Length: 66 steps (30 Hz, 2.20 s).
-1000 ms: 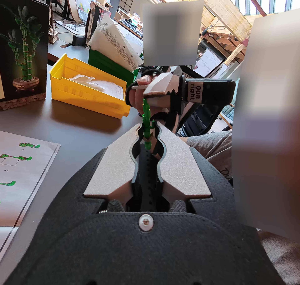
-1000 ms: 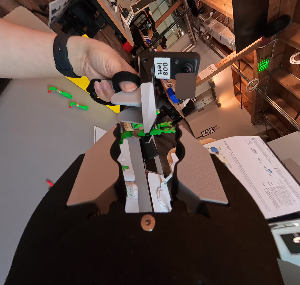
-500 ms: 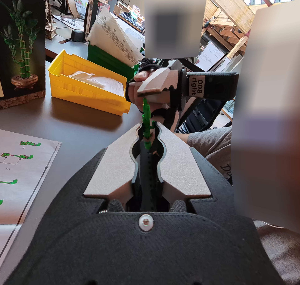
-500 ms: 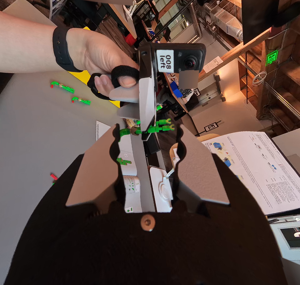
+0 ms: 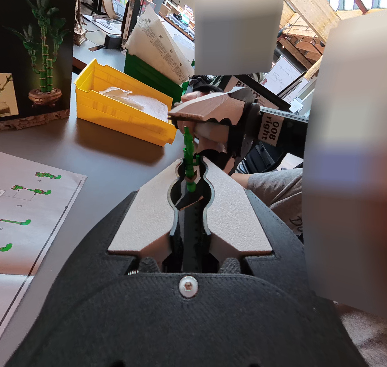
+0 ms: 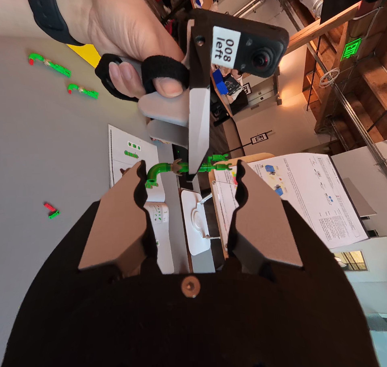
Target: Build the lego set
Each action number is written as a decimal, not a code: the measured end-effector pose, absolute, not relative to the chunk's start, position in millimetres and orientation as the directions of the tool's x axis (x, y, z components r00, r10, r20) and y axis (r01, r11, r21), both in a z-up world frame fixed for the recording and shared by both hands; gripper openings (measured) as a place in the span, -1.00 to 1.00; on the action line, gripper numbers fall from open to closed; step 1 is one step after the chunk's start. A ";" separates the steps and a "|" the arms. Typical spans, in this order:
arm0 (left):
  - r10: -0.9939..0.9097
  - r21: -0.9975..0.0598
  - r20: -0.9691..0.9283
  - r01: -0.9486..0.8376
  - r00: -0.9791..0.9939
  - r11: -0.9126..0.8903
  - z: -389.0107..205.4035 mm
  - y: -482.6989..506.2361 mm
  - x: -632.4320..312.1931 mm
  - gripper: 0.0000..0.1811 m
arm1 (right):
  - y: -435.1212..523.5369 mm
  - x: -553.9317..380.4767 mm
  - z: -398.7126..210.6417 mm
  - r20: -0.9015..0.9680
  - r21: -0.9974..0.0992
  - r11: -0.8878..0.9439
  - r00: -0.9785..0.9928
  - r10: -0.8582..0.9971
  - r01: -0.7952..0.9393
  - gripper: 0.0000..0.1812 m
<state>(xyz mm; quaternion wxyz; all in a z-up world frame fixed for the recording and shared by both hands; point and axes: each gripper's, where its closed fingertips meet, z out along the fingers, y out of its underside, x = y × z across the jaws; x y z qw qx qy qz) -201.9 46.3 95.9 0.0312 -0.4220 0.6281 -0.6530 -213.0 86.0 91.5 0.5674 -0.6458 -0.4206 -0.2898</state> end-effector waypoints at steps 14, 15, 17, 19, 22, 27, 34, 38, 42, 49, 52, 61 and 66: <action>-0.652 -0.848 0.477 -0.505 -0.590 -0.163 83.8 50.1 -196.4 -0.87 | 90.6 -204.7 76.2 0.874 -0.406 -0.131 0.426 0.236 0.905 -0.10; -0.654 -0.848 0.475 -0.506 -0.589 -0.160 83.1 50.3 -196.3 -0.87 | 90.7 -204.6 75.5 0.874 -0.403 -0.133 0.424 0.238 0.905 -0.10; -0.659 -0.849 0.470 -0.504 -0.587 -0.157 82.6 50.4 -195.6 -0.87 | 90.8 -203.8 74.8 0.876 -0.398 -0.137 0.420 0.238 0.907 -0.10; -0.661 -0.852 0.467 -0.499 -0.587 -0.158 83.0 50.4 -194.8 -0.87 | 90.6 -202.8 75.2 0.876 -0.399 -0.136 0.421 0.235 0.907 -0.11; -0.660 -0.850 0.471 -0.501 -0.586 -0.161 82.7 49.9 -194.2 -0.87 | 90.1 -202.4 74.6 0.873 -0.403 -0.134 0.425 0.241 0.905 -0.11; -0.672 -0.846 0.469 -0.509 -0.573 -0.157 79.2 51.5 -192.3 -0.87 | 92.0 -200.3 70.8 0.878 -0.385 -0.148 0.410 0.245 0.911 -0.11; -0.674 -0.846 0.470 -0.509 -0.569 -0.160 78.5 51.6 -190.8 -0.87 | 92.3 -199.2 69.7 0.883 -0.373 -0.149 0.399 0.246 0.916 -0.13; -0.672 -0.846 0.471 -0.508 -0.571 -0.162 79.3 51.4 -191.2 -0.87 | 92.2 -200.0 70.4 0.883 -0.376 -0.142 0.400 0.244 0.916 -0.13; -0.673 -0.846 0.470 -0.508 -0.572 -0.159 79.2 51.3 -191.7 -0.87 | 92.3 -200.6 70.3 0.883 -0.375 -0.141 0.399 0.245 0.916 -0.14; -0.677 -0.846 0.469 -0.509 -0.568 -0.159 78.5 52.0 -191.1 -0.87 | 93.1 -199.9 69.3 0.888 -0.364 -0.147 0.390 0.244 0.920 -0.15; -0.677 -0.846 0.468 -0.510 -0.567 -0.158 78.3 52.0 -191.0 -0.87 | 93.2 -199.7 69.0 0.890 -0.358 -0.148 0.385 0.244 0.922 -0.15; -0.679 -0.847 0.467 -0.508 -0.566 -0.159 78.4 52.4 -190.8 -0.87 | 93.5 -199.6 68.7 0.890 -0.358 -0.152 0.386 0.243 0.921 -0.16; -0.680 -0.846 0.469 -0.507 -0.564 -0.163 78.8 53.2 -190.7 -0.87 | 94.2 -199.4 68.8 0.890 -0.361 -0.152 0.388 0.241 0.920 -0.17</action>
